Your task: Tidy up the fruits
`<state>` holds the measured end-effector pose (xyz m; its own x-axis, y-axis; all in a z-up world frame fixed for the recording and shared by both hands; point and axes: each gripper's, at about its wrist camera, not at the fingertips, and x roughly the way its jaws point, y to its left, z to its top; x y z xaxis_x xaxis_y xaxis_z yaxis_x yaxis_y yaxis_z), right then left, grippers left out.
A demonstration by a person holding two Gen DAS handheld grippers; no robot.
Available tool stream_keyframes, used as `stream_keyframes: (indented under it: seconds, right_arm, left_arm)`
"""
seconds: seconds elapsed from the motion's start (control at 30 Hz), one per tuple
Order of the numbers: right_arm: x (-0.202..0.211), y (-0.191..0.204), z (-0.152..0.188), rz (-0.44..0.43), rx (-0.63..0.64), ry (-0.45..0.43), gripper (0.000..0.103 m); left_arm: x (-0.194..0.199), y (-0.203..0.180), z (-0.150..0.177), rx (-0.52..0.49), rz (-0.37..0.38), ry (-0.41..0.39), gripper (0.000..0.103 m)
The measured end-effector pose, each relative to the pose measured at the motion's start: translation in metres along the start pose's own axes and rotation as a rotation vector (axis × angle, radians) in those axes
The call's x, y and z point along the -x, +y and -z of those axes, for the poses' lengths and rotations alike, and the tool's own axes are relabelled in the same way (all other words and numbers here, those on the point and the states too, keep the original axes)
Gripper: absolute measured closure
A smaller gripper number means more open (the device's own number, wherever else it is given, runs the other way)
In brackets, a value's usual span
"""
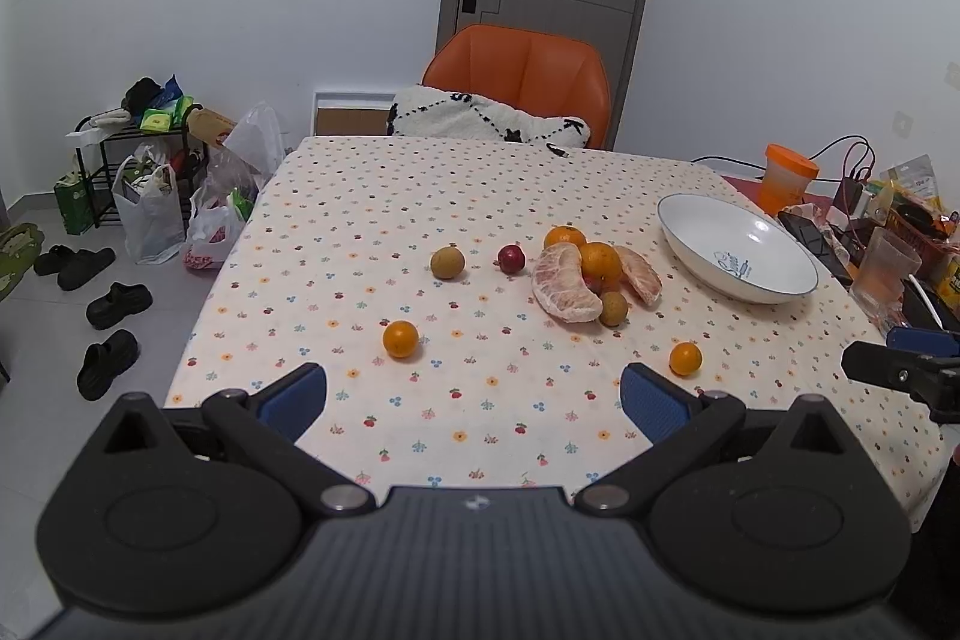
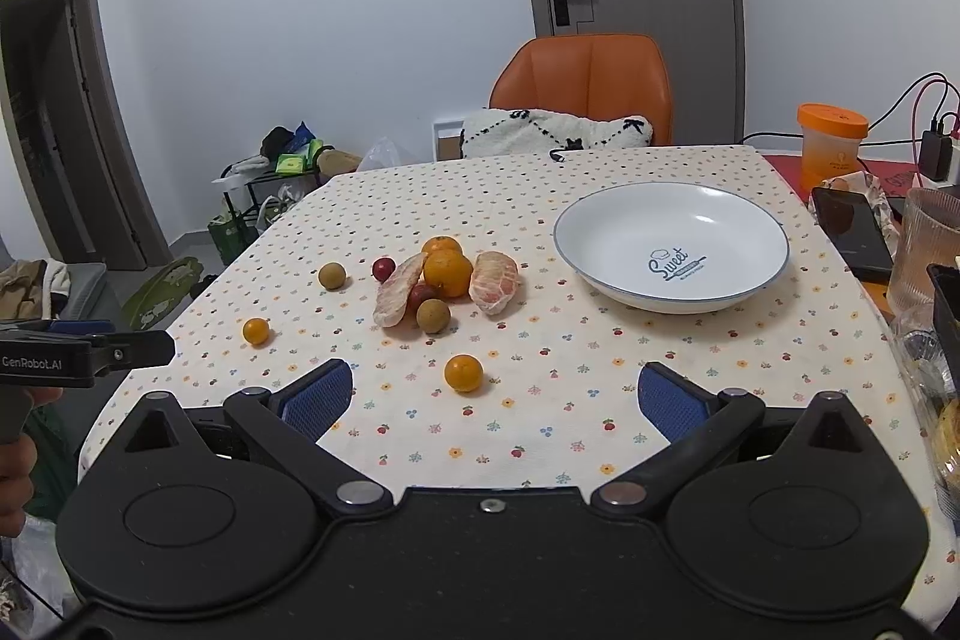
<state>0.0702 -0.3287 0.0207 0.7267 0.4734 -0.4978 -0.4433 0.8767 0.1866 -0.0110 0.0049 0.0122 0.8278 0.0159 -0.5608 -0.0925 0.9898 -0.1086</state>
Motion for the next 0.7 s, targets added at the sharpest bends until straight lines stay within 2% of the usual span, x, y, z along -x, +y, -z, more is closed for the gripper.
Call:
stream_keyframes:
  seconds: [0.7]
  right_arm:
    - [0.0011, -0.0005, -0.0017, 0.007, 0.006, -0.005, 0.0]
  left_arm:
    - [0.0019, 0.0004, -0.0011, -0.001, 0.002, -0.004, 0.0]
